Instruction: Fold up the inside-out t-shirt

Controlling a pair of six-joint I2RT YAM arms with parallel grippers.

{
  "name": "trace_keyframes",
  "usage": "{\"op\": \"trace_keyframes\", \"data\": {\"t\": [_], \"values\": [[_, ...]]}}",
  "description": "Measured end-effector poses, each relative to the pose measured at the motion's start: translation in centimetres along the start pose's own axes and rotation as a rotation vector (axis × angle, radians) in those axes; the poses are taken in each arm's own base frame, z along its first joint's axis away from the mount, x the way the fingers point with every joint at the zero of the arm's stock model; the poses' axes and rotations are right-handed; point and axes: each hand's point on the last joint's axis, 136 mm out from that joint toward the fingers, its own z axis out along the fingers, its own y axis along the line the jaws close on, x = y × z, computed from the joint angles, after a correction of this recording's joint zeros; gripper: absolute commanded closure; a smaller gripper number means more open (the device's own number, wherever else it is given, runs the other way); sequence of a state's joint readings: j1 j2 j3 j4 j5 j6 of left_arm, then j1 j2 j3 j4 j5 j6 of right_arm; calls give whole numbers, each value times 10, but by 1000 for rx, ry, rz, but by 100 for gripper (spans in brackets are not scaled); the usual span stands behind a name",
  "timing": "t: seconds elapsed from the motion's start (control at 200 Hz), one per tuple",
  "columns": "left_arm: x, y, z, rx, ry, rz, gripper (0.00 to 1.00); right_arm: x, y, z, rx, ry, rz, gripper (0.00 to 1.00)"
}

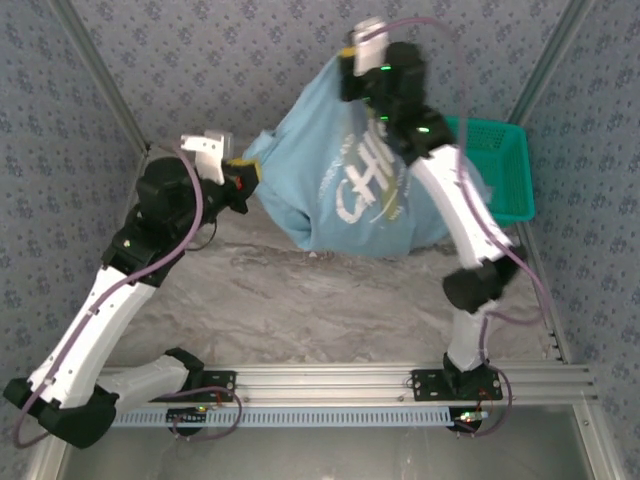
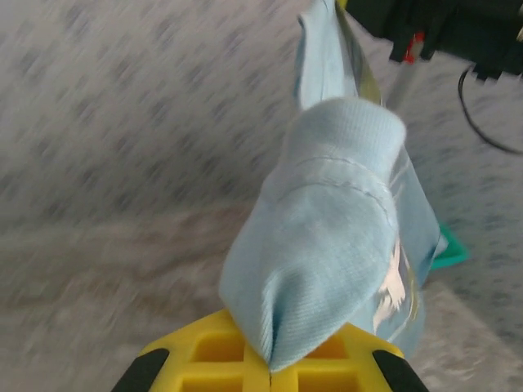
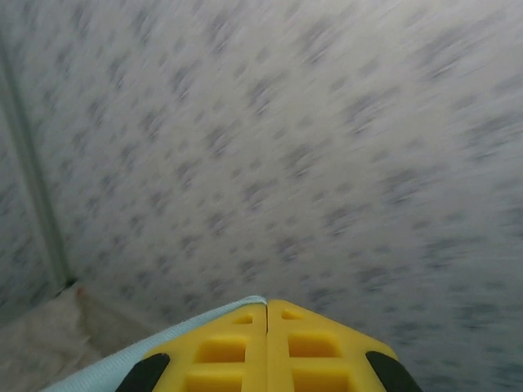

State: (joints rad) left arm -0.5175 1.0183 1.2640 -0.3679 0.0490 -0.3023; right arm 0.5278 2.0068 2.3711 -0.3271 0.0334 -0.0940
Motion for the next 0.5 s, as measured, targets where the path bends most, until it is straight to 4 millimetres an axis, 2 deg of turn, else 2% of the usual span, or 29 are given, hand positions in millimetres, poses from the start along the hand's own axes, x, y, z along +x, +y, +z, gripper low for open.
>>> {"op": "trace_keyframes", "data": {"t": [0.03, 0.04, 0.045, 0.06, 0.095, 0.1, 0.115, 0.12, 0.13, 0.185, 0.235, 0.25, 0.255, 0.265, 0.31, 0.34, 0.38, 0.4, 0.44, 0.495, 0.5], "values": [[16, 15, 3, -46, 27, -29, 100, 22, 18, 20, -42, 39, -2, 100], [27, 24, 5, -70, 40, -43, 100, 37, 29, 31, -62, 67, -4, 100], [30, 26, 6, -77, 44, -46, 100, 37, 29, 31, -62, 67, -4, 100], [39, 33, 7, -97, 58, -58, 100, 47, 38, 39, -82, 83, -4, 96], [69, 54, 10, -159, 109, -94, 100, 90, 67, 65, -141, 155, -4, 91], [69, 54, 10, -159, 109, -94, 100, 90, 67, 65, -141, 155, -4, 90], [80, 62, 10, -184, 131, -106, 100, 106, 78, 73, -162, 181, -4, 85], [84, 64, 10, -192, 136, -112, 100, 117, 84, 77, -174, 200, -3, 84], [92, 70, 11, -209, 151, -120, 100, 122, 87, 79, -181, 210, -3, 83], [134, 101, 9, -308, 219, -163, 100, 187, 124, 96, -252, 338, 1, 66], [166, 122, 6, -378, 269, -196, 100, 238, 147, 96, -297, 456, -3, 58], [175, 128, 5, -398, 284, -205, 100, 254, 155, 93, -313, 502, 0, 56], [177, 130, 4, -404, 288, -208, 100, 254, 155, 93, -313, 502, 0, 55], [182, 132, 4, -411, 296, -212, 100, 271, 161, 90, -326, 550, -5, 53], [203, 145, 0, -458, 326, -237, 100, 304, 173, 77, -351, 651, -8, 49], [213, 151, -2, -478, 336, -251, 100, 318, 177, 67, -363, 698, -13, 48], [228, 158, -3, -498, 349, -270, 100, 341, 178, 45, -367, 785, -12, 46], [233, 161, -4, -506, 352, -278, 100, 345, 176, 34, -369, 804, -14, 46], [246, 164, -6, -518, 365, -294, 100, 363, 169, -2, -362, 885, -6, 45], [257, 168, -8, -530, 377, -308, 100, 372, 157, -49, -345, 961, 10, 43], [258, 168, -8, -531, 379, -309, 100, 367, 156, -55, -346, 954, 15, 43]]}}
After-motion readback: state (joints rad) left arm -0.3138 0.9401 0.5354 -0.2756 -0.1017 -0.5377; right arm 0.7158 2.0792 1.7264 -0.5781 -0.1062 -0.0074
